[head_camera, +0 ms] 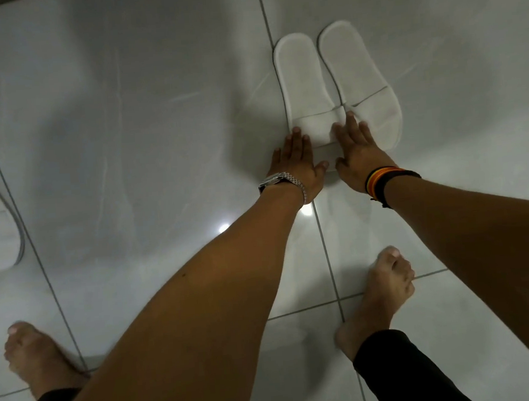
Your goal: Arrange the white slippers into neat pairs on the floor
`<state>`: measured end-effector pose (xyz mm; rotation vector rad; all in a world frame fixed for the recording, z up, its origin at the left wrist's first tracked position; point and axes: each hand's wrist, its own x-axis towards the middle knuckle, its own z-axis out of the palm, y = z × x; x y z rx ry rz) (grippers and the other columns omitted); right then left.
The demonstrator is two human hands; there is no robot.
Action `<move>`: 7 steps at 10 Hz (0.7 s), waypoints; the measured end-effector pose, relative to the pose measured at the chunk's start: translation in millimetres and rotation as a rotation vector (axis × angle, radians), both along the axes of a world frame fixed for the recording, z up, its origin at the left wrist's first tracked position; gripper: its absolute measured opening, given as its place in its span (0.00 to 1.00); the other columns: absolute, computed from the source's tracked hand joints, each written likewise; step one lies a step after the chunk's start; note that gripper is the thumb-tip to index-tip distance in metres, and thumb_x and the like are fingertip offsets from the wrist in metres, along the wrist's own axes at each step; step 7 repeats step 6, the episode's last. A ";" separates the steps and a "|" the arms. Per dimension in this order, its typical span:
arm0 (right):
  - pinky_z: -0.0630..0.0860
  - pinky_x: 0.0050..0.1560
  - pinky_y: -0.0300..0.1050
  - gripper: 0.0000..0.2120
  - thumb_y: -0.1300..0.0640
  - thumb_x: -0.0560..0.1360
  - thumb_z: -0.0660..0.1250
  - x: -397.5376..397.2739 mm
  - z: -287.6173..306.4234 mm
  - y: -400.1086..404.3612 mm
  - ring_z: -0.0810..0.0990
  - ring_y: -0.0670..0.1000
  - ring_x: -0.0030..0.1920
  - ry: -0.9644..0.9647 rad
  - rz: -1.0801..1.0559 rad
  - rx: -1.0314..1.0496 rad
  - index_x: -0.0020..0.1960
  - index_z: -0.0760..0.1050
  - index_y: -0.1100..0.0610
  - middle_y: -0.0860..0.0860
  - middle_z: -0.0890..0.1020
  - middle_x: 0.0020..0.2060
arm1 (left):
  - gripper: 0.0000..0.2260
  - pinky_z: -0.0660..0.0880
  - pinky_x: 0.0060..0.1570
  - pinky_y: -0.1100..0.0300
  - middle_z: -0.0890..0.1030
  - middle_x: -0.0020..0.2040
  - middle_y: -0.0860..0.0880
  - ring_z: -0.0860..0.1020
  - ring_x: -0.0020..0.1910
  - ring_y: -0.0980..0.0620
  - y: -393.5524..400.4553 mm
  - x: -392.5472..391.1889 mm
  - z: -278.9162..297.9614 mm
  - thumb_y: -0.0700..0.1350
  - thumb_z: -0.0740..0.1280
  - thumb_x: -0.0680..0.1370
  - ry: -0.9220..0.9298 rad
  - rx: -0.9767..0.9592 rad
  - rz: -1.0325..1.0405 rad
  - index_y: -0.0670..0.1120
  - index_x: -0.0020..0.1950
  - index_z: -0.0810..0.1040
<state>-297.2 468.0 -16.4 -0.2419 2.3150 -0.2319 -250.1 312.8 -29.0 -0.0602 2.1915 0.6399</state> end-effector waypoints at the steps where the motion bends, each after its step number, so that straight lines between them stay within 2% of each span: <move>1: 0.57 0.80 0.61 0.37 0.61 0.80 0.61 0.3 -1.4 5.1 0.40 0.59 0.82 0.004 0.011 0.013 0.83 0.46 0.54 0.52 0.39 0.82 | 0.32 0.42 0.80 0.47 0.35 0.82 0.44 0.38 0.82 0.46 2.9 -0.1 -1.0 0.57 0.48 0.85 0.006 0.004 -0.014 0.43 0.82 0.40; 4: 0.59 0.78 0.66 0.37 0.60 0.80 0.62 1.7 -1.3 5.5 0.40 0.60 0.82 0.008 -0.054 0.031 0.83 0.47 0.53 0.52 0.39 0.82 | 0.33 0.43 0.80 0.48 0.34 0.82 0.45 0.38 0.82 0.47 6.8 -4.3 -2.2 0.58 0.48 0.84 0.010 0.033 -0.034 0.43 0.82 0.39; 6: 0.59 0.76 0.69 0.35 0.59 0.81 0.59 15.6 11.4 -1.2 0.45 0.60 0.82 0.168 -0.031 0.047 0.83 0.47 0.54 0.54 0.44 0.83 | 0.32 0.42 0.80 0.49 0.35 0.82 0.45 0.38 0.82 0.47 -12.8 13.5 5.2 0.55 0.49 0.85 0.171 0.023 0.061 0.43 0.82 0.39; 7: 0.59 0.76 0.69 0.35 0.59 0.81 0.59 15.6 11.4 -1.2 0.45 0.60 0.82 0.168 -0.031 0.047 0.83 0.47 0.54 0.54 0.44 0.83 | 0.32 0.42 0.80 0.49 0.35 0.82 0.45 0.38 0.82 0.47 -12.8 13.5 5.2 0.55 0.49 0.85 0.171 0.023 0.061 0.43 0.82 0.39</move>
